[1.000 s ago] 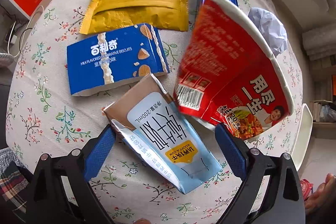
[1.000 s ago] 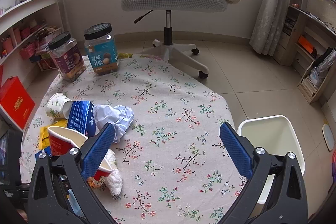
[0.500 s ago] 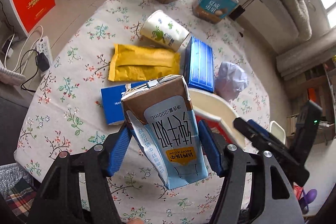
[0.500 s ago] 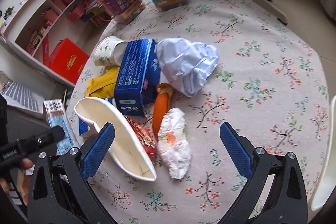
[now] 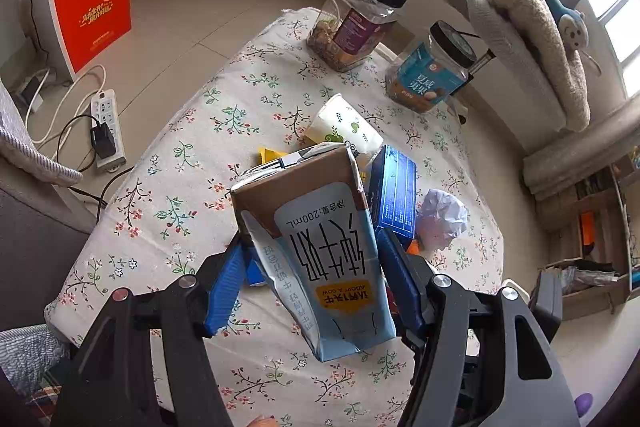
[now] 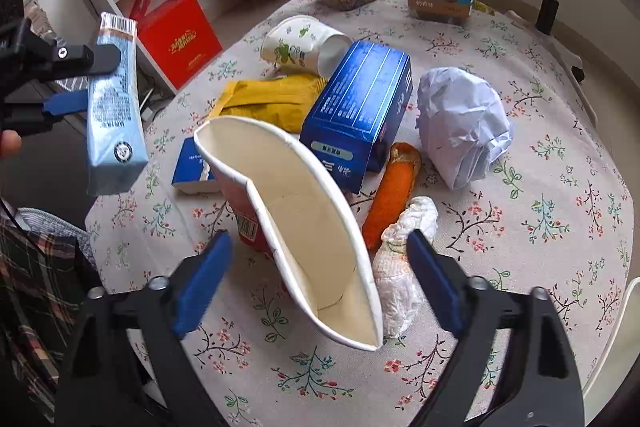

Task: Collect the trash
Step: 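Grasp the milk carton with left tool while right tool grasps the red noodle cup, then drop the red noodle cup into the bin with right tool while left tool carries carton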

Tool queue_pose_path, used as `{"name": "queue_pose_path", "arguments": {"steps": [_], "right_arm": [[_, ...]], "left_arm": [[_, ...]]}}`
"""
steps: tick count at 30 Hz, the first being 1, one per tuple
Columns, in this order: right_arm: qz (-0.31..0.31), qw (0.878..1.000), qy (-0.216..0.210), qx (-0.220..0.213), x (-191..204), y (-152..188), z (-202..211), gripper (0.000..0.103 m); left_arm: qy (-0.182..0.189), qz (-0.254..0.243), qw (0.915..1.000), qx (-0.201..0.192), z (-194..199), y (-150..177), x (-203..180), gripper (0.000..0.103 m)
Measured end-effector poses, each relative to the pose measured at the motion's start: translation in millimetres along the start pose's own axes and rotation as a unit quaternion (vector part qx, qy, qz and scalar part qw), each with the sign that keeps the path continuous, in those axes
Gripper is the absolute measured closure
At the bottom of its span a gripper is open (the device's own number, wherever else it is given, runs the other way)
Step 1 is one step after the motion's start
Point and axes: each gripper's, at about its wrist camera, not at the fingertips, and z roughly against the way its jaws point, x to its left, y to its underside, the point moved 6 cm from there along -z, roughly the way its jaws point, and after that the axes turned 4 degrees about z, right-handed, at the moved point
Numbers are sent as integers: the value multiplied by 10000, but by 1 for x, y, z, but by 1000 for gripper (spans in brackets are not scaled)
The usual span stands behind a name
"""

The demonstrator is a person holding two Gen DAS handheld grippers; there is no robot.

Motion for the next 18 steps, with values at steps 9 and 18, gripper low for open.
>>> {"name": "queue_pose_path", "arguments": {"steps": [9, 18], "right_arm": [[-291, 9954, 9, -915, -3, -14, 48, 75], [-688, 9803, 514, -1779, -24, -18, 102, 75]], "left_arm": [[-14, -284, 9994, -212, 1, 2, -12, 39], [35, -896, 9933, -733, 8, 5, -45, 39]]}}
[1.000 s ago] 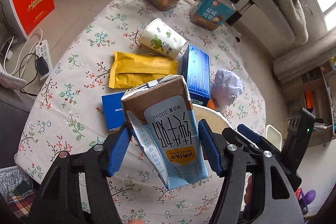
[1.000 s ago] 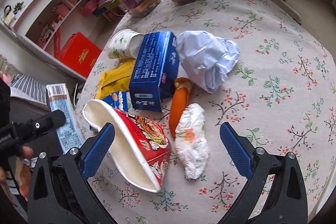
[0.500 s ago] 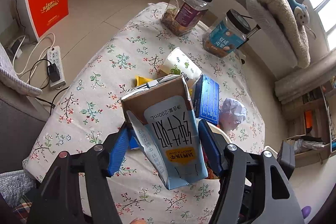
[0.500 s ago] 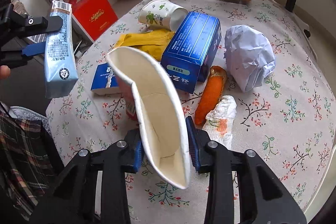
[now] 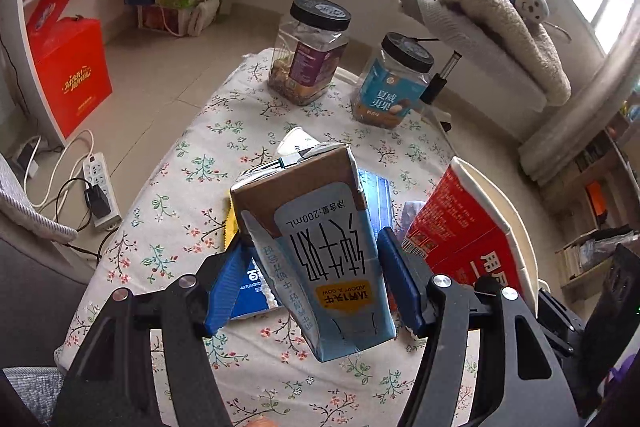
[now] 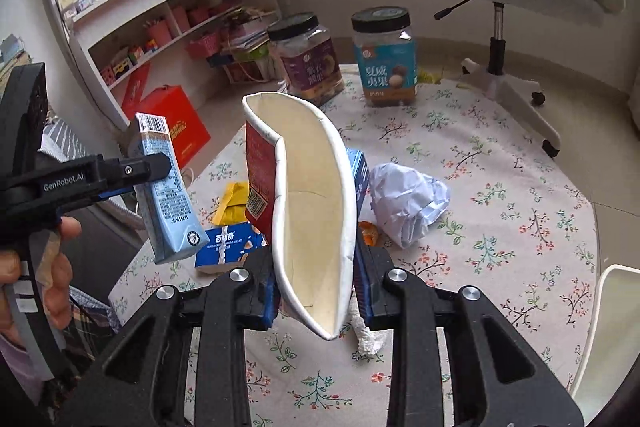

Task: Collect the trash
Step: 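Drop the red noodle cup into the bin with right tool while left tool carries carton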

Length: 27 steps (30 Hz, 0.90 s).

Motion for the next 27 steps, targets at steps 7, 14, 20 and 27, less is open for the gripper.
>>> {"name": "queue_pose_path", "arguments": {"steps": [7, 14, 20, 27], "right_arm": [[-154, 9983, 471, -309, -23, -3, 23, 75], [-454, 9942, 850, -470, -55, 3, 47, 75], [-842, 9863, 1263, -650, -94, 13, 77, 75], [-1610, 9637, 1905, -950, -151, 31, 122, 74]], "left_arm": [[109, -207, 9997, -113, -4, 4, -24, 39], [318, -542, 9976, -274, -6, 11, -59, 39], [389, -963, 9937, -428, -9, 21, -91, 39], [542, -1244, 9901, -361, -21, 36, -125, 39]]}}
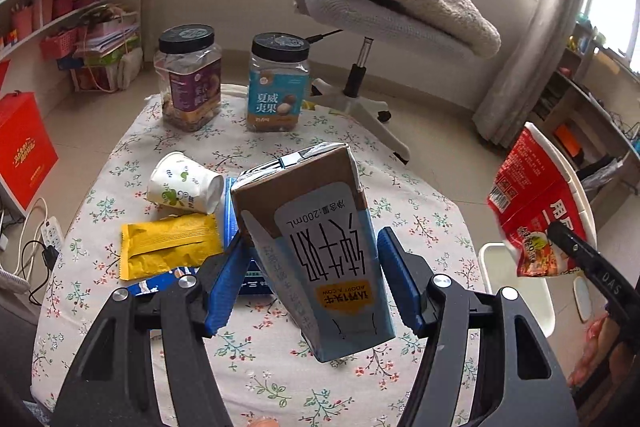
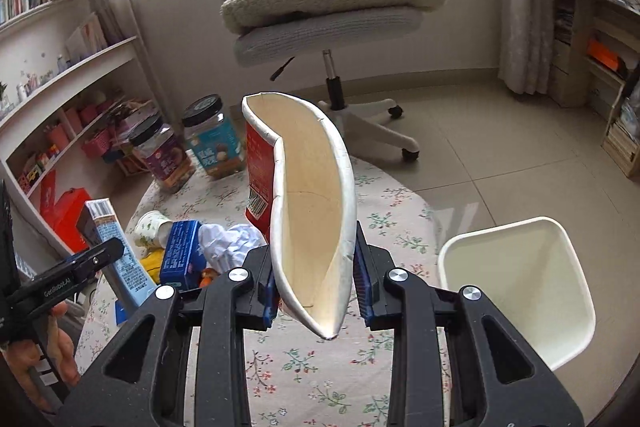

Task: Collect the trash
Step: 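Drop the red noodle cup into the bin with right tool while left tool carries carton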

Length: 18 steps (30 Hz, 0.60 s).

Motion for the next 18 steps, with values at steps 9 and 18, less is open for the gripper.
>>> {"name": "queue_pose_path", "arguments": {"steps": [9, 18], "right_arm": [[-1020, 9910, 861, -112, -90, 10, 24, 74], [-1664, 9712, 1681, -303, -150, 19, 52, 48]], "left_arm": [[197, -354, 9991, 125, -13, 15, -43, 39], [654, -587, 9955, 352, -23, 26, -105, 39]]}}
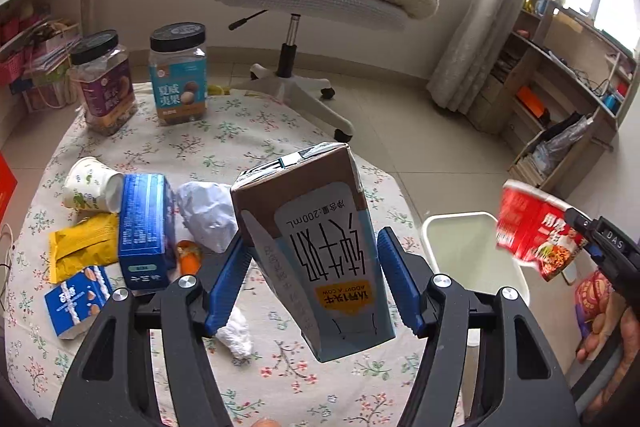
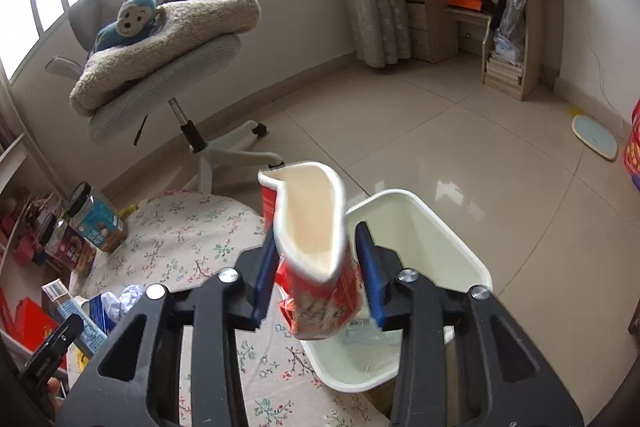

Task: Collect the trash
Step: 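Drop the red noodle cup into the bin with right tool while left tool carries carton, then release the milk carton into the bin with the left tool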

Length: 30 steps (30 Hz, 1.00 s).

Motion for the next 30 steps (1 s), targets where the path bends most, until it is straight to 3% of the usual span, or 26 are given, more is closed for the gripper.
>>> {"name": "queue_pose_path", "arguments": {"steps": [2, 6, 15, 20, 23, 30], "right_arm": [[-167, 9994, 198, -233, -14, -7, 8, 28], [-561, 9947, 496, -707, -46, -20, 30, 11], [-1807, 9736, 597, -1257, -118, -32, 63, 8], [-2025, 9662, 651, -1457, -135, -37, 71, 8], [-2060, 9654, 662, -1455, -139, -36, 71, 8], [-1757, 9732, 637, -1341, -119, -35, 63, 7]], "left_arm": [[129, -170, 9997, 77, -6, 3, -23, 39], [377, -630, 9971, 198, -19, 12, -77, 39], [967, -1039, 9881, 597, -52, 25, -188, 39], [1160, -1110, 9841, 757, -65, 26, -228, 38], [1191, -1022, 9839, 857, -70, 24, -236, 26], [851, -990, 9899, 560, -54, 12, -209, 20]]}}
